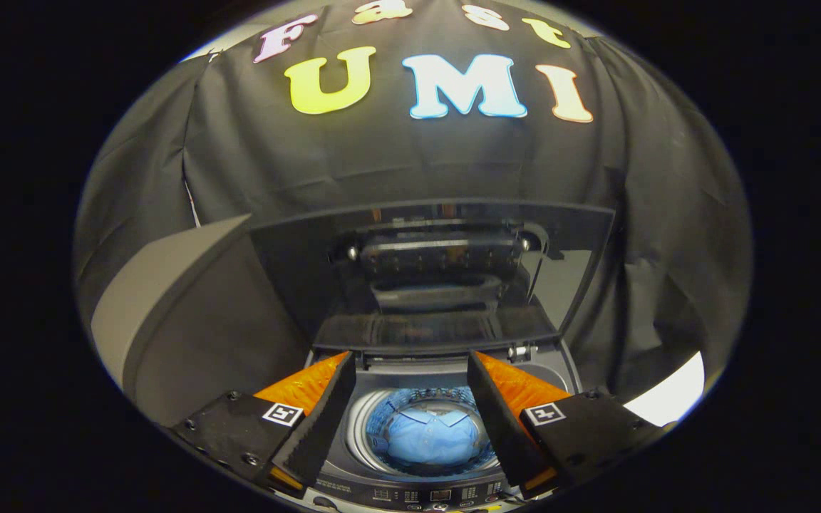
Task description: Put the clothes into the washing machine and then close the washing machine lid.
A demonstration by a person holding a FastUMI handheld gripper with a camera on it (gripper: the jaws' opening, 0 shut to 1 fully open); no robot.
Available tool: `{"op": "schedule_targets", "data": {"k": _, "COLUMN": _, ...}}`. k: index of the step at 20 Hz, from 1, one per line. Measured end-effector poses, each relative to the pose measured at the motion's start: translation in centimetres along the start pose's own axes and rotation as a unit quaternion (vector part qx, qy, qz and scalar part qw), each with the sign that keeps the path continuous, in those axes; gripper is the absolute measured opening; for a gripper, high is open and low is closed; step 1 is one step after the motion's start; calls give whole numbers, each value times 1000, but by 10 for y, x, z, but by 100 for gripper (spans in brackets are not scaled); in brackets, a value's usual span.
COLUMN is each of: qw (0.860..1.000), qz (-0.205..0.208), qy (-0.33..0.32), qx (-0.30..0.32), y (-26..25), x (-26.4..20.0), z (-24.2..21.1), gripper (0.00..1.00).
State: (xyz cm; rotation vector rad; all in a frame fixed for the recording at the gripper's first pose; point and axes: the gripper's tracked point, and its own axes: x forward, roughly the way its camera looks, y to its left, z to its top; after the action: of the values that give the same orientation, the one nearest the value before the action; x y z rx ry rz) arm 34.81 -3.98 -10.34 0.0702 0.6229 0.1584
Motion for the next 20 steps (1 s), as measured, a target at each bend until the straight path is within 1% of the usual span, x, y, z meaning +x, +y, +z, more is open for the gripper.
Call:
{"op": "schedule_targets", "data": {"k": 7, "qw": 998, "qz": -8, "qy": -58, "qx": -15, "y": -7, "x": -21, "z": 70, "gripper": 97}}
{"op": "schedule_targets", "data": {"k": 12, "qw": 996, "qz": -4, "qy": -90, "qx": 2, "y": -8, "x": -25, "z": 121, "gripper": 97}}
{"op": "schedule_targets", "data": {"k": 15, "qw": 995, "qz": -4, "qy": -95, "qx": 10, "y": -6, "x": -15, "z": 133, "gripper": 97}}
{"op": "schedule_targets", "data": {"k": 20, "qw": 996, "qz": -7, "qy": -87, "qx": 20, "y": -10, "x": 17, "z": 144, "gripper": 97}}
